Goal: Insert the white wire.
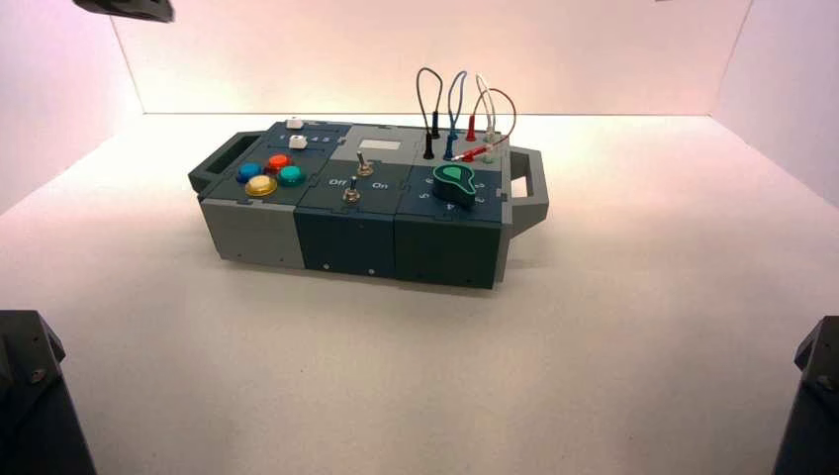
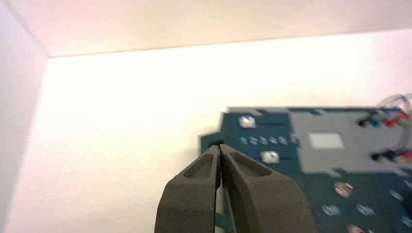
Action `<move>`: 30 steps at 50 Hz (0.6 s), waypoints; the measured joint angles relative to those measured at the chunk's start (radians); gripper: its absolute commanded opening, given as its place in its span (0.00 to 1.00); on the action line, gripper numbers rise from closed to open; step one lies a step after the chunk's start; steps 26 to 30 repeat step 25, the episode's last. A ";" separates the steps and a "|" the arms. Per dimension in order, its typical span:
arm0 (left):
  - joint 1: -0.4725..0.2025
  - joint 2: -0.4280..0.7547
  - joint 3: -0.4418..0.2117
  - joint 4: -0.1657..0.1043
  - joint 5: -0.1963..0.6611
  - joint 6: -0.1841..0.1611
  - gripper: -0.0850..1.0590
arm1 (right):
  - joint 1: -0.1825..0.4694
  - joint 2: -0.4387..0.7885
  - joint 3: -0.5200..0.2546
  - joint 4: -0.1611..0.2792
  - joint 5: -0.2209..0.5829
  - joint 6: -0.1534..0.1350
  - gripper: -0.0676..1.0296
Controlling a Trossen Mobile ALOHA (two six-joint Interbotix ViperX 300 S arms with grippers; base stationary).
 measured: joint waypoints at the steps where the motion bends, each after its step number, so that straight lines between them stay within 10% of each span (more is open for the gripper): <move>1: 0.002 0.000 0.002 0.000 -0.008 0.000 0.07 | -0.002 -0.005 0.006 0.000 -0.008 0.000 0.04; 30: 0.002 -0.002 0.026 0.009 -0.063 0.058 0.07 | -0.025 -0.072 0.084 0.000 -0.123 0.000 0.04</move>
